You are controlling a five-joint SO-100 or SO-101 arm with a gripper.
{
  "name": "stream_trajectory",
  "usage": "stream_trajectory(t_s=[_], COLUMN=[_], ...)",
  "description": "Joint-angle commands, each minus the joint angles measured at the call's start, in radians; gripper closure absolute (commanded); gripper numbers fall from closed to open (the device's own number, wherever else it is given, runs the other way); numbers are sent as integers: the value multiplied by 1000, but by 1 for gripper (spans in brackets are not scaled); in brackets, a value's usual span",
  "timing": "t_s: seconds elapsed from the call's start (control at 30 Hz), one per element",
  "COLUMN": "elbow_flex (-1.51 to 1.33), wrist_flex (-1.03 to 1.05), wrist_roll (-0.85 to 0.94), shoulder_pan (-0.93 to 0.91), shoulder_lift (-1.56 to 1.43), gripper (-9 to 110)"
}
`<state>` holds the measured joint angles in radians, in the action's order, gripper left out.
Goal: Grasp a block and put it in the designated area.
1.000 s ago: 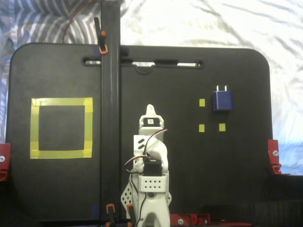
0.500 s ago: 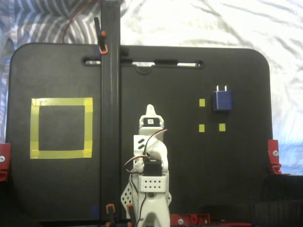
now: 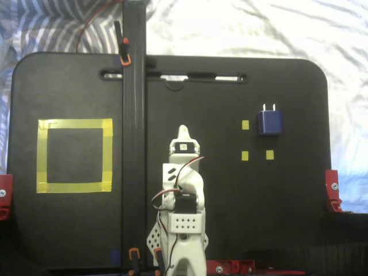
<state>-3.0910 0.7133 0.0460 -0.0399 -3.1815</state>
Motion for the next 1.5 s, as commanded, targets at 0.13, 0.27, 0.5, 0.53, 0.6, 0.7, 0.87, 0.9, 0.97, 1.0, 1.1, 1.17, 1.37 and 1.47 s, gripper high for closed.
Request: stream_trajectory(t_s=[0.13,0.27,0.5,0.53,0.6,0.7,0.87,0.9,0.97,1.0,1.1,1.17,1.37,1.47], elbow_flex=[268,426,712,753,848,1003,1249,1290,1364,1396,1473,1516,1677,1755], wrist_flex=[-12,-3,78,103,169,287,499,532,597,632,724,764,854,885], wrist_roll=[14,71,305,348,454,649,925,971,1075,1140,1336,1436,1649,1758], shoulder_pan=[-29,-44,-84,-89,-98,-109,-135,-141,-155,-163,-193,-216,-290,-344], shoulder_lift=[210,368,618,647,709,810,976,1006,1062,1091,1169,1226,1420,1509], gripper=[102,102,102,102,102,102,102,102,102,102,102,102,102,102])
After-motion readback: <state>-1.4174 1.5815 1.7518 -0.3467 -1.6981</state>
